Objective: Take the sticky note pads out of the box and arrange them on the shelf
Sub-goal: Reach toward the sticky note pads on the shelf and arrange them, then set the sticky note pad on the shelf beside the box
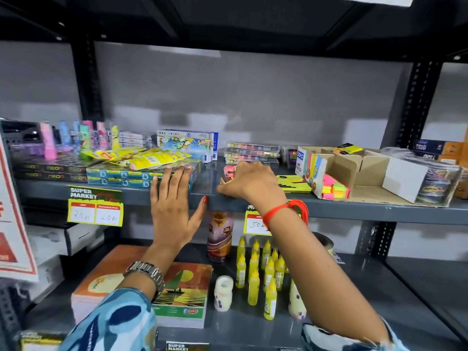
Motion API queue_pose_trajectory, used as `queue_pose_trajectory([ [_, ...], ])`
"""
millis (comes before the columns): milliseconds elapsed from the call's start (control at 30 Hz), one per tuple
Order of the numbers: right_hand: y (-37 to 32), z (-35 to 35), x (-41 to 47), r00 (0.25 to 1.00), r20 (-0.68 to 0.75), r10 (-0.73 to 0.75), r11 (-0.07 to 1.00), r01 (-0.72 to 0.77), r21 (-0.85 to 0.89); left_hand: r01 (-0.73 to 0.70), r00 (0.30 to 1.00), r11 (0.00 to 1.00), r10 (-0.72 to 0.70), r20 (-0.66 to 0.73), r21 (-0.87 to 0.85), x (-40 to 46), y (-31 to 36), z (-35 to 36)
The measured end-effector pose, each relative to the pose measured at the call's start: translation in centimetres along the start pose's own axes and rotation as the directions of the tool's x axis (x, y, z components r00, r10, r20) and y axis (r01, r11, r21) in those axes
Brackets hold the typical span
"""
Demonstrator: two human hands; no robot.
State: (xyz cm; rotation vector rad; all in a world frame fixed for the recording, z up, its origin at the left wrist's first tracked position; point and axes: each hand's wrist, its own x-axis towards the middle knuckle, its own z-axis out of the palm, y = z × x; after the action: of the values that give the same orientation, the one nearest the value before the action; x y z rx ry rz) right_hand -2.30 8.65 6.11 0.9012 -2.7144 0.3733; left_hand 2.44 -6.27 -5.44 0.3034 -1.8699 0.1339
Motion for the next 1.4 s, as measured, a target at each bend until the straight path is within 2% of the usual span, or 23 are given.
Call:
queue_pose_trajectory([
  [133,0.1,-0.4,-1.4,0.999,-0.009,-0.042,0.998,0.042,0.055,0.014,1.000,1.000,-0.014,-0.005,-0.007,0.0,0.1,0.2],
  [400,-0.2,-0.9,-2.7,0.996,0.001,-0.091,0.995,0.091,0.049,0.014,1.000,1.000,-0.015,-0.015,-0.020,0.0,0.2,0.1],
  [667,0.8,-1.9,-4.1,0.995,-0.097,-0.028,0.952,0.056,0.300,0.017,1.000,0.999,-0.018,-0.025,-0.036,0.0,0.3,0.0],
  [800,2.3,-4.2,-5.0,0.970,-0.242,-0.002,0.908,0.104,0.407,0.015,0.999,0.999,-0.016,-0.036,-0.033,0.0,0.3,0.0],
  [900,4.6,-6.6,-5.4,0.903,-0.420,0.094,0.893,0.111,0.436,0.021,0.999,0.999,-0.022,-0.038,-0.031,0.0,0.3,0.0],
  [1000,8.1,-8.0,-5.1,0.833,-0.523,0.179,0.906,0.067,0.417,0.021,0.999,0.999,-0.022,-0.039,-0.026,0.0,0.3,-0.1],
  [1200,16.0,-7.2,-5.4,0.693,-0.603,0.395,0.904,-0.174,0.392,0.014,1.000,1.000,-0.014,-0.016,-0.011,0.0,0.3,-0.3],
  [1267,17.9,-6.0,-5.3,0.678,-0.592,0.436,0.892,-0.240,0.382,0.014,1.000,1.000,-0.014,-0.015,-0.010,0.0,0.3,-0.3],
  [1400,19.6,-3.7,-5.0,0.715,-0.518,0.469,0.876,-0.302,0.376,0.020,1.000,1.000,-0.020,-0.020,-0.013,0.0,0.4,-0.2],
])
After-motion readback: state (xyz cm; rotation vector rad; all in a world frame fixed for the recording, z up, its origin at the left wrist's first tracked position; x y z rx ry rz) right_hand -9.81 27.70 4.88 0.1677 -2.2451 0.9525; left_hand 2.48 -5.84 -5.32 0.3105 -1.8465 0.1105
